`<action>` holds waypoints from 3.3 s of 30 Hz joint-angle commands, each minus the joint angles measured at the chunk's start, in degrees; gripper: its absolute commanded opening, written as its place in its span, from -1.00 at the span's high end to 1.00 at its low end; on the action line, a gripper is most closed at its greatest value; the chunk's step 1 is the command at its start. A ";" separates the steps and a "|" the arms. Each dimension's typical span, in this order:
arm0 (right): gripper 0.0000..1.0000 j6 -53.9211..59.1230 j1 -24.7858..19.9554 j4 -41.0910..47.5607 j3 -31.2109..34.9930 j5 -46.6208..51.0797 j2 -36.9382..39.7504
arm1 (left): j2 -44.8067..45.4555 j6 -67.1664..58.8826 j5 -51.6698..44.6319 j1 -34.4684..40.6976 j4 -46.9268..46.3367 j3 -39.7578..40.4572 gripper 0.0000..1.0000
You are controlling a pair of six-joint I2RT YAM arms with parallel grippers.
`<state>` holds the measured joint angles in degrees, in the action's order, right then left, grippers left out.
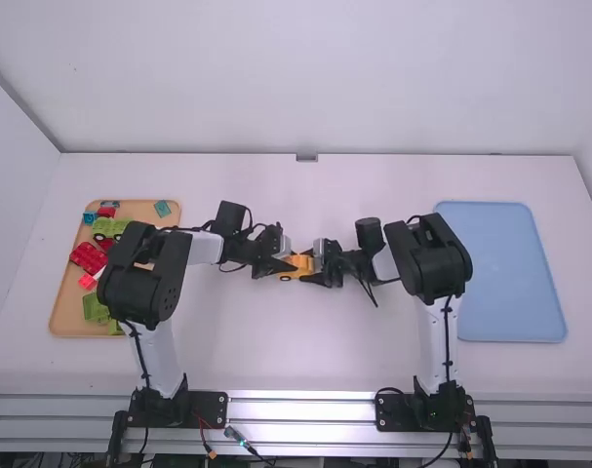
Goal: Assemble lego blocks to make yellow taxi
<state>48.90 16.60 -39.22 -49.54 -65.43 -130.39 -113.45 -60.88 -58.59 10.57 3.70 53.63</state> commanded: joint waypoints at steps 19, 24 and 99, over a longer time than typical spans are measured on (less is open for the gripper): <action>0.08 -0.66 0.15 0.66 0.42 2.43 -1.20 | -1.01 1.49 3.32 0.09 1.55 -4.87 0.96; 0.08 -0.66 0.15 0.70 0.44 2.43 -1.20 | -0.98 6.78 6.43 0.13 4.98 -4.94 0.96; 0.10 -1.14 -0.17 -0.87 0.42 2.45 -1.20 | -6.16 1.97 5.86 2.78 -3.48 -1.57 0.97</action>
<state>49.34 15.90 -39.88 -49.15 -65.80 -130.39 -115.81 -57.69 -59.81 11.00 2.79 55.24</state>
